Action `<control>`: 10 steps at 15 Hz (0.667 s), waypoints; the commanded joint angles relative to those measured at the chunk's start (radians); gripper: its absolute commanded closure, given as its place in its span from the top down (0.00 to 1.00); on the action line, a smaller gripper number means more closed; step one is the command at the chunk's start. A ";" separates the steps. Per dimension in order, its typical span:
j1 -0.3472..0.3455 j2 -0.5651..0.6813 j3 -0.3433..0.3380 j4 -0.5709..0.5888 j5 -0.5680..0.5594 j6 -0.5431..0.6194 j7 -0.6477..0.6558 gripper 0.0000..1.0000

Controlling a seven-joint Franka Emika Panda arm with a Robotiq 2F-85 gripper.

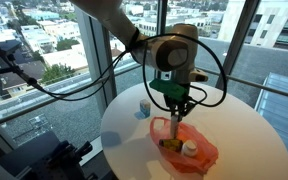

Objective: Pick up the longest white container from the table and put it in the orange plastic bag

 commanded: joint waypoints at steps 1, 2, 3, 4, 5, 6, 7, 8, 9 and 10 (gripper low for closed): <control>-0.010 -0.022 0.003 -0.010 0.014 0.015 -0.026 0.64; -0.009 -0.030 0.003 -0.013 0.011 0.015 -0.028 0.72; -0.007 -0.038 0.003 -0.015 0.009 0.015 -0.030 0.79; -0.006 -0.045 0.004 -0.017 0.007 0.011 -0.032 0.88; -0.004 -0.053 0.004 -0.019 0.006 0.010 -0.035 0.94; -0.002 -0.064 0.005 -0.020 0.004 0.004 -0.038 1.00; 0.001 -0.077 0.007 -0.022 0.003 -0.004 -0.041 1.00; 0.003 -0.087 0.008 -0.024 0.002 -0.008 -0.045 1.00; 0.007 -0.100 0.009 -0.023 -0.001 -0.022 -0.046 1.00; 0.013 -0.113 0.012 -0.025 -0.004 -0.037 -0.049 1.00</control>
